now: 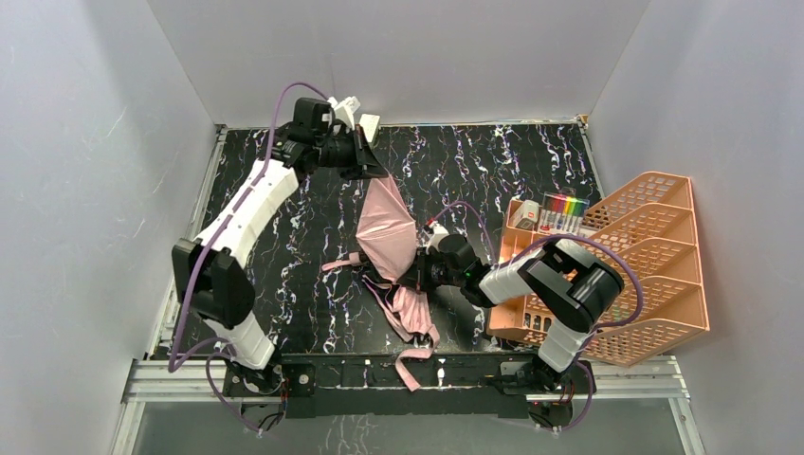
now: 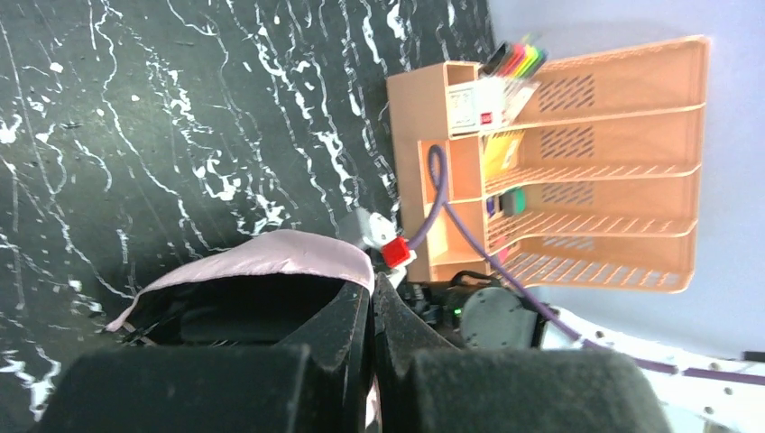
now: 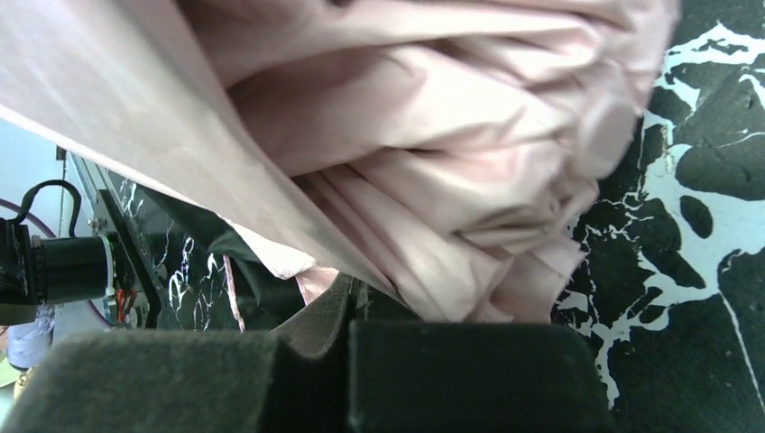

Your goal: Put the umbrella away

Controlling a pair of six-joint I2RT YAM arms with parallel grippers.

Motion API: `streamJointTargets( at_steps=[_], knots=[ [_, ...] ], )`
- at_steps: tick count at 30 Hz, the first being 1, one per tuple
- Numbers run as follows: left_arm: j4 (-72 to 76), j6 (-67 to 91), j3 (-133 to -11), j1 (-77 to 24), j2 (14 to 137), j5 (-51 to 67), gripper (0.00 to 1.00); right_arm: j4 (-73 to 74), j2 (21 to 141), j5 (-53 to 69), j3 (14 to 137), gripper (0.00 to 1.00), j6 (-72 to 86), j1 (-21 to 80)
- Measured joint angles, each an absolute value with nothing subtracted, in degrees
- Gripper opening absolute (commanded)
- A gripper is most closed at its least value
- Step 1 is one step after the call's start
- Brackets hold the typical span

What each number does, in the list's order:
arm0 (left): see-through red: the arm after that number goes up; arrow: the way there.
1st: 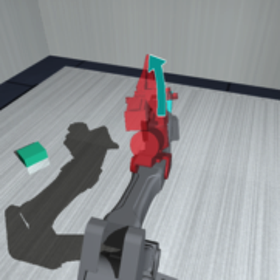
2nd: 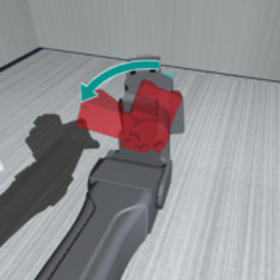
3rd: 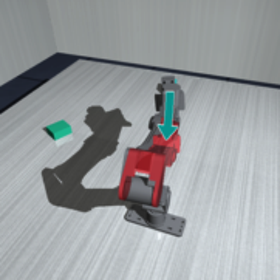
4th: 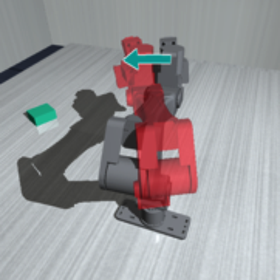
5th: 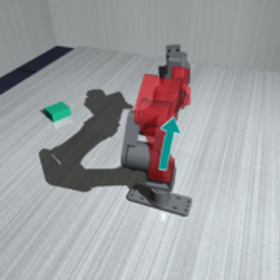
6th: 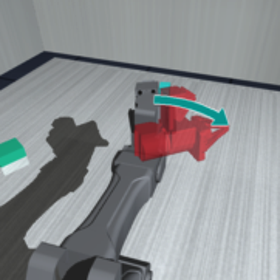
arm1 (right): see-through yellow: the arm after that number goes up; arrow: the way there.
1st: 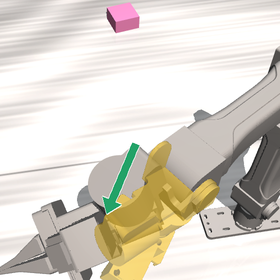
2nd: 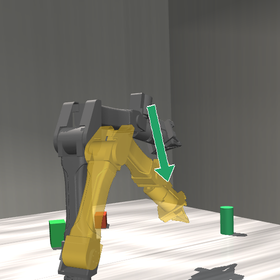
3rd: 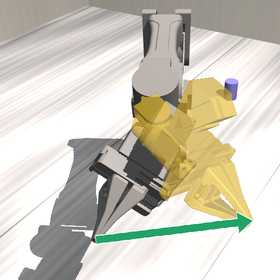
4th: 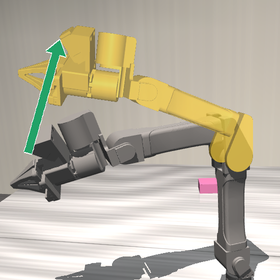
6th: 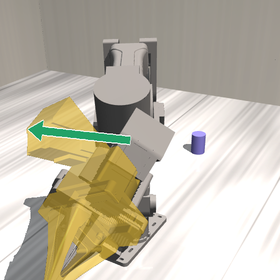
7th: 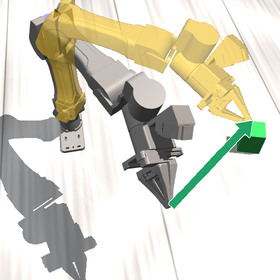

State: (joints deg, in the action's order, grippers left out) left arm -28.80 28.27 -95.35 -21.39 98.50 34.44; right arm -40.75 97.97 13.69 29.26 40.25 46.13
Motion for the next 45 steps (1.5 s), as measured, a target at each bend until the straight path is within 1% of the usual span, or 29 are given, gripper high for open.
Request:
streamJointTargets(
  at_steps=[8,12,16,19,20,22,26,29,35,45],
  knots=[
    [-22.24,38.39,-87.5,-21.89,90.28,32.23,0.0,-42.3,99.39,13.65,29.89,0.0,40.77,46.11],
    [-16.97,41.25,-80.36,-21.93,86.52,31.77,0.0,-42.44,99.5,13.67,29.89,0.0,41.52,46.09],
    [-11.33,43.88,-69.84,-23.57,79.35,28.38,0.16,-42.52,99.7,13.76,29.95,0.0,42.5,45.95],
    [-6.94,46.35,-62.96,-27.53,73.21,24.93,0.25,-42.68,100.16,14.06,30.28,0.0,43.53,45.89],
    [-5.3,47.2,-60.86,-29.45,71.26,23.75,0.25,-42.94,100.49,14.24,30.44,0.0,43.94,45.87],
    [-2.44,48.8,-57.69,-33.21,68.23,21.39,0.24,-43.64,101.19,14.61,30.7,0.0,45.12,45.87],
    [1.74,50.83,-53.49,-39.0,65.91,17.23,0.11,-45.39,102.3,15.09,30.68,0.0,47.94,45.84],
    [3.03,51.51,-51.03,-40.82,65.84,14.74,0.0,-47.03,103.22,15.49,30.5,0.0,49.93,45.84],
    [3.49,51.55,-47.94,-41.78,65.84,12.38,0.0,-50.26,104.2,15.4,29.43,0.0,53.34,45.82],
    [4.21,50.04,-43.88,-45.47,65.47,10.13,0.0,-50.85,104.29,15.14,29.08,0.0,55.66,45.82]
  ],
)
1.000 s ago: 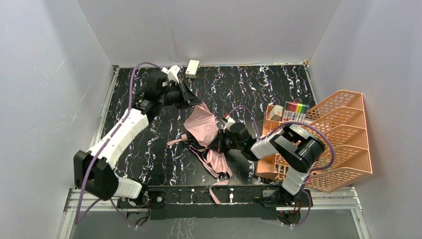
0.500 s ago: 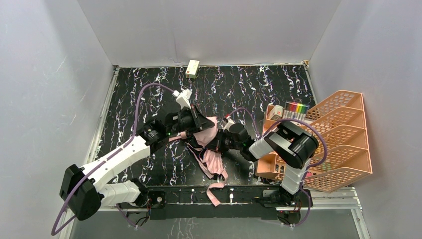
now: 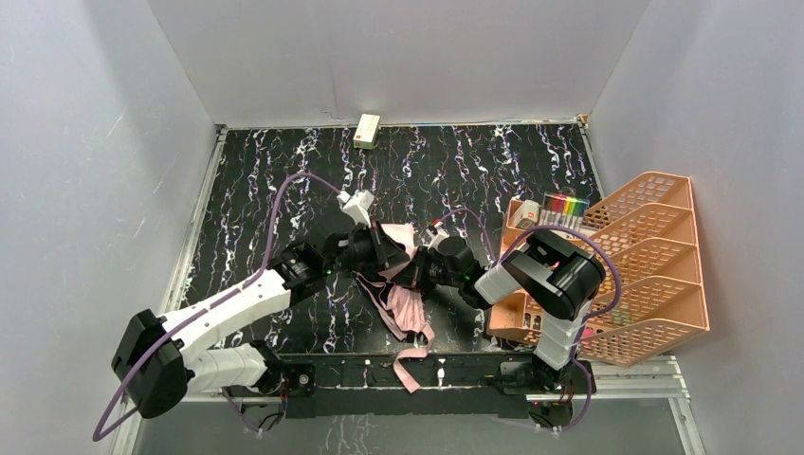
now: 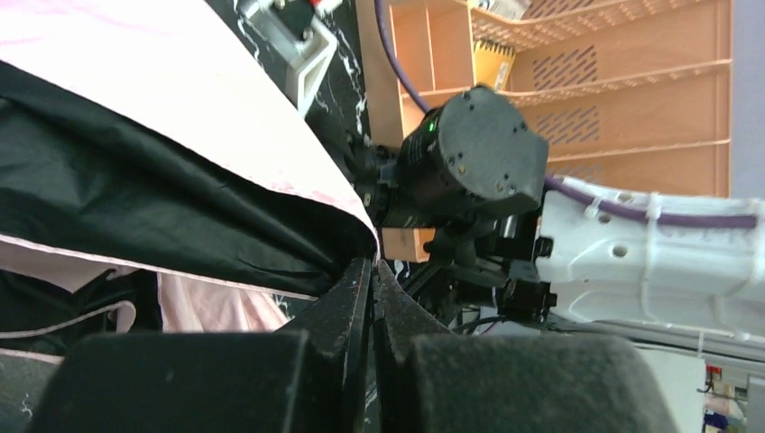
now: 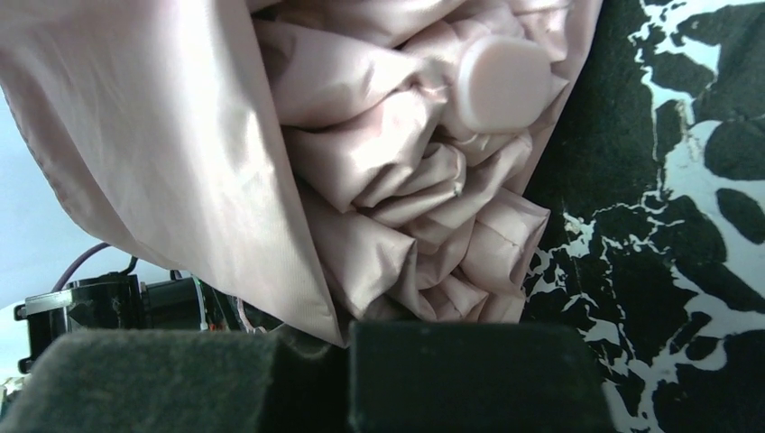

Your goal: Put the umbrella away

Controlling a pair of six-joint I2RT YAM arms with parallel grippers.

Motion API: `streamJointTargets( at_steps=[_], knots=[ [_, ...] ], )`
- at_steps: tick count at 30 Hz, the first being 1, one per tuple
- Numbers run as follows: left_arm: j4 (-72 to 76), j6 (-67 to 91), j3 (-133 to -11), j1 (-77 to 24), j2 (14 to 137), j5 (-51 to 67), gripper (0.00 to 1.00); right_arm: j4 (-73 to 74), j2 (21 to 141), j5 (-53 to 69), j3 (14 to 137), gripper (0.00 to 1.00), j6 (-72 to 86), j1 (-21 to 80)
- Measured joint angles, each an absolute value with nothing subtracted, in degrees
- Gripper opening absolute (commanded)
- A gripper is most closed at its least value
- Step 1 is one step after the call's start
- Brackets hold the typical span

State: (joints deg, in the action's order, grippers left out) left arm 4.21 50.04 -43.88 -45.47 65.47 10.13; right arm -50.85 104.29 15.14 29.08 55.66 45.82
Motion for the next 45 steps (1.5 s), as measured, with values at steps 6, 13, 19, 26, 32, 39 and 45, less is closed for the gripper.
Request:
streamJointTargets(
  at_steps=[6,13,19,26,32,39,45],
  knots=[
    [5.19,49.34,-37.95,-50.09,62.26,7.4,0.0,-50.83,104.29,15.16,29.1,0.0,56.47,45.82],
    [14.61,50.78,-26.37,-54.46,61.67,4.62,0.0,-51.4,103.63,15.25,28.23,0.05,56.86,45.89],
    [24.53,52.8,-19.7,-57.52,65.95,2.68,0.0,-46.63,97.45,14.15,24.53,0.11,55.4,46.33],
    [30.06,53.67,-17.19,-58.54,67.33,0.62,0.0,-34.0,84.95,9.08,21.63,0.18,51.29,46.61],
    [32.99,53.54,-16.47,-59.18,70.43,0.36,0.0,-20.05,71.99,2.22,21.63,0.17,47.35,46.59],
    [36.14,52.45,-16.56,-61.3,76.88,0.38,0.0,-12.23,60.36,-1.13,21.63,0.15,42.11,46.57],
    [38.85,52.53,-16.53,-63.61,80.93,0.38,0.0,-13.96,57.8,4.25,21.63,0.11,37.74,46.57]
  ],
)
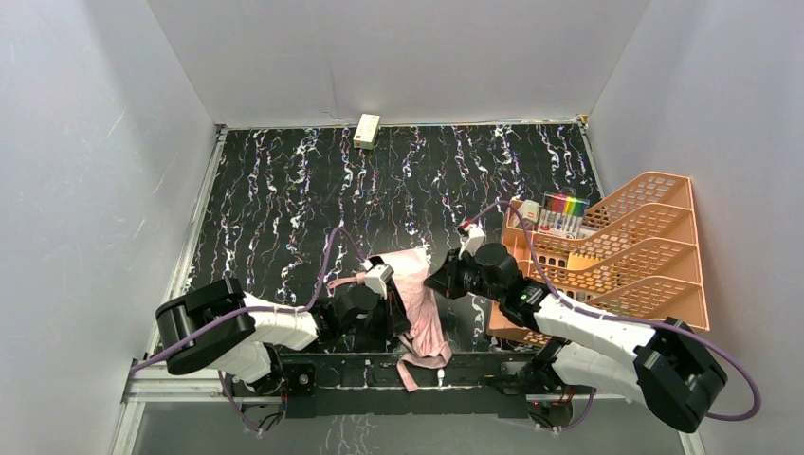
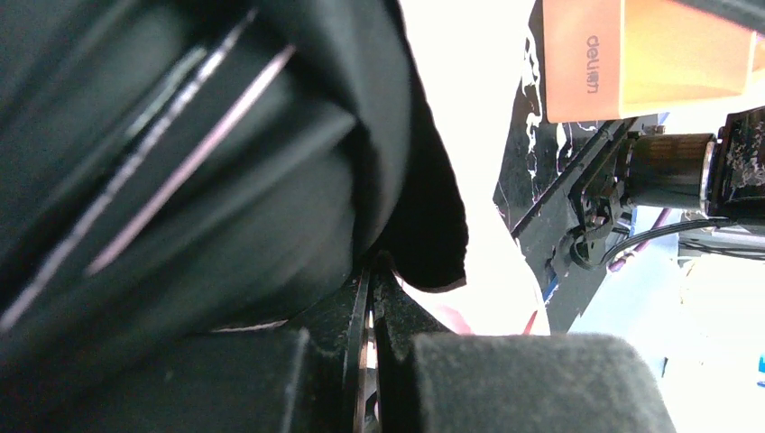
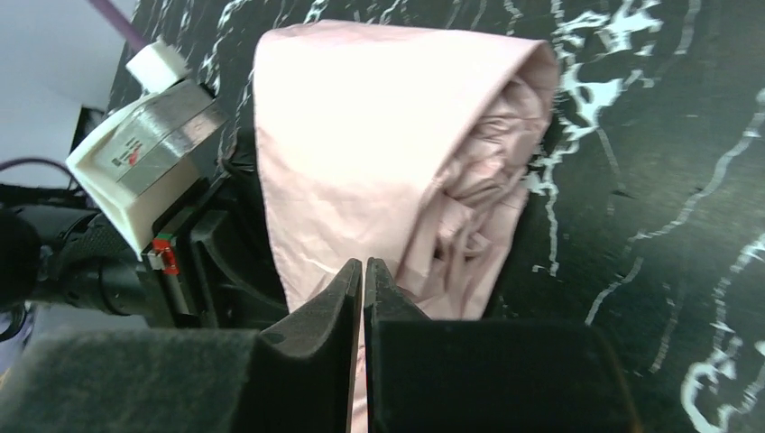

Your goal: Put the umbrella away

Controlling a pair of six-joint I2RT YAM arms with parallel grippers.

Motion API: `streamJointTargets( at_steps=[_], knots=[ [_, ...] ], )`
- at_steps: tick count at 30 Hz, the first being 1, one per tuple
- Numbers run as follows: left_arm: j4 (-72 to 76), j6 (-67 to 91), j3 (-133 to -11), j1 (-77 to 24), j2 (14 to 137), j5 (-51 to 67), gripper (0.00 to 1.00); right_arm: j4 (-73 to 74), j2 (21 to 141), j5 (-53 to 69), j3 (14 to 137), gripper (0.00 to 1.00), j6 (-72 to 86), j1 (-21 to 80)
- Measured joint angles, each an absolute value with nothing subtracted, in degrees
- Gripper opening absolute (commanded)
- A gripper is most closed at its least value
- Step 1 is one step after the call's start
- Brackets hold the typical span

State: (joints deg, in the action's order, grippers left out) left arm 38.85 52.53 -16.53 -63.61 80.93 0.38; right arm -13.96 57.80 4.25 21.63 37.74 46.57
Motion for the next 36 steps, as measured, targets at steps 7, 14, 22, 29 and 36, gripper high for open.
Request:
streamJointTargets(
  at_steps=[7,14,22,29,36],
  knots=[
    [40.99,52.73,-16.43,-64.49,82.46,0.32,0.0,-20.95,66.65,14.66,22.09,0.1,35.81,46.57],
    [42.63,52.73,-16.67,-65.08,83.79,0.34,0.0,-27.07,74.76,20.23,23.57,0.08,35.66,46.57],
    [42.85,52.73,-16.67,-65.17,83.92,0.3,0.0,-28.91,80.95,20.01,24.84,0.02,35.86,46.59],
    [39.81,52.88,-16.56,-65.54,80.97,-0.51,0.6,-28.75,84.9,15.35,24.51,0.0,37.23,46.65],
    [14.94,51.16,-19.49,-62.81,50.48,-10.28,0.77,-29.15,86.67,9.69,24.58,0.0,39.42,46.94]
  ],
)
